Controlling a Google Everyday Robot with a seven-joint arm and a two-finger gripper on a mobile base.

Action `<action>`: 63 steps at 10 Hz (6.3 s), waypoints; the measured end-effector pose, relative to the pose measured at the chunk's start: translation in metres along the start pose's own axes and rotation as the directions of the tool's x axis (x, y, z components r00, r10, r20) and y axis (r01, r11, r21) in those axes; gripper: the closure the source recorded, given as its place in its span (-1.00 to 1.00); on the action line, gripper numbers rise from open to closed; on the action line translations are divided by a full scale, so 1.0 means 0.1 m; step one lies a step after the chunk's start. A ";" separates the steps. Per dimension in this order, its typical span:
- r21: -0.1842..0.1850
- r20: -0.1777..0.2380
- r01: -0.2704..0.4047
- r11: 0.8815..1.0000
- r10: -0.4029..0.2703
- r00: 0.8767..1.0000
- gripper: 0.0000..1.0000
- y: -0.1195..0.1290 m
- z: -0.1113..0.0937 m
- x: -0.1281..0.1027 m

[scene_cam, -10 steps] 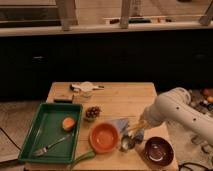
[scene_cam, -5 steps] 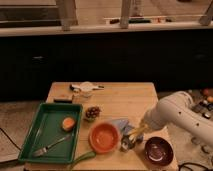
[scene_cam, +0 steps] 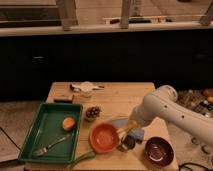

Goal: Place banana in red bowl

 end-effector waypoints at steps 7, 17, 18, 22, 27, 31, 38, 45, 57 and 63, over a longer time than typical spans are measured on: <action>-0.027 0.065 0.155 0.988 -0.153 0.986 1.00 -0.28 0.01 -0.47; -0.136 0.172 0.290 0.947 -0.265 0.949 0.21 -0.40 0.34 -0.90; -0.141 0.176 0.295 0.945 -0.269 0.947 0.03 -0.41 0.35 -0.91; -0.167 0.197 0.311 0.936 -0.277 0.940 -0.60 -0.40 0.42 -0.96; -0.172 0.198 0.318 0.932 -0.283 0.938 -0.60 -0.43 0.40 -0.96; -0.163 0.161 0.310 0.937 -0.284 0.945 -0.60 -0.49 0.27 -0.85; -0.092 0.012 0.258 0.962 -0.258 0.966 -0.60 -0.75 -0.25 -0.30; -0.059 -0.026 0.240 0.969 -0.242 0.970 -0.60 -0.82 -0.37 -0.14; -0.059 -0.026 0.238 0.969 -0.240 0.970 -0.60 -0.81 -0.38 -0.13; -0.059 -0.026 0.238 0.969 -0.240 0.970 -0.60 -0.81 -0.37 -0.13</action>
